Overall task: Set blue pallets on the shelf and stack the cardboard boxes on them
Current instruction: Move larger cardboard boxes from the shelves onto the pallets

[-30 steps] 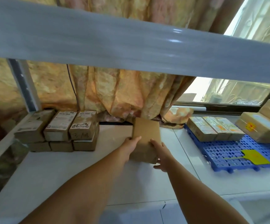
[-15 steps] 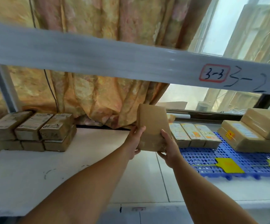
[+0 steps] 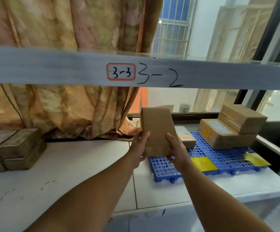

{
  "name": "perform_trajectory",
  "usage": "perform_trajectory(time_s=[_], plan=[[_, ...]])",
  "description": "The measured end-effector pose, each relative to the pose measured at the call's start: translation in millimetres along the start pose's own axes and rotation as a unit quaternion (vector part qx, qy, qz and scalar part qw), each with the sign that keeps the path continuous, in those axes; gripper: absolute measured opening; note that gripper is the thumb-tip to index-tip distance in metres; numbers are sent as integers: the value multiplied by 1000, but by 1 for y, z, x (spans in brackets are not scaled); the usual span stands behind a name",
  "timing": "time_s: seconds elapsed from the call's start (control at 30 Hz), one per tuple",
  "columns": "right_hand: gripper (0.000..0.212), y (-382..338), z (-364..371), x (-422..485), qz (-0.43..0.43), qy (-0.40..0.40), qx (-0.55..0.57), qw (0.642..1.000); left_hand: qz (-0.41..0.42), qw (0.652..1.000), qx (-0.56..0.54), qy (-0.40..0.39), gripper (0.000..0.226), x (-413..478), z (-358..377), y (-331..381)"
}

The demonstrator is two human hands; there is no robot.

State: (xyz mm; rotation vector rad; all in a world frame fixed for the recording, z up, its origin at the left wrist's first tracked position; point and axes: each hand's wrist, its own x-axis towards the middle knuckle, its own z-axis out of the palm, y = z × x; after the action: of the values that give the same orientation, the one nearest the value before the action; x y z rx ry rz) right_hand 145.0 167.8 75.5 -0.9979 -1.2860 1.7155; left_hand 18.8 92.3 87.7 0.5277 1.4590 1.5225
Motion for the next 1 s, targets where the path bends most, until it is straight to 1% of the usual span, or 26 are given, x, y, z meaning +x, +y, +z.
perform_trajectory(time_s=[0.07,0.13,0.2,0.23,0.3,0.4,0.43,0.5,0.6,0.67,0.73,0.8,0.87,1.0], plan=[[43,-12,-11,3,-12,11,0,1000,-1,1000,-10,2,54,6,18,2],[38,-22,-19,9,-15,29,6,999,-3,1000,-26,17,67,13,36,4],[41,-31,-27,17,-22,62,8,998,-8,999,-32,27,78,23,53,5],[45,-34,-31,22,-27,77,5,997,-13,999,-30,27,79,28,61,6],[47,-41,-38,29,-29,100,4,995,-20,999,-27,16,75,39,74,9],[41,-48,-47,36,-37,134,-2,990,-29,999,-39,-17,65,57,88,14],[44,-48,-51,39,-38,140,-7,989,-29,998,-40,-24,64,62,92,17],[51,-48,-59,46,-42,152,-20,987,-36,998,-36,-33,71,74,99,18],[50,-49,-68,52,-46,167,-21,985,-61,997,-24,-34,79,83,109,16],[50,-50,-76,61,-49,177,-36,982,-71,996,-28,-43,78,89,116,14],[56,-53,-84,71,-52,183,-51,980,-65,997,-20,-43,72,99,125,12],[61,-54,-95,83,-37,173,-65,982,-53,998,-15,-40,65,105,134,11],[54,-57,-108,92,-33,154,-65,985,-39,999,-12,-31,62,113,147,9],[48,-68,-139,114,-39,131,-61,989,-32,999,-12,-19,66,124,182,11]])
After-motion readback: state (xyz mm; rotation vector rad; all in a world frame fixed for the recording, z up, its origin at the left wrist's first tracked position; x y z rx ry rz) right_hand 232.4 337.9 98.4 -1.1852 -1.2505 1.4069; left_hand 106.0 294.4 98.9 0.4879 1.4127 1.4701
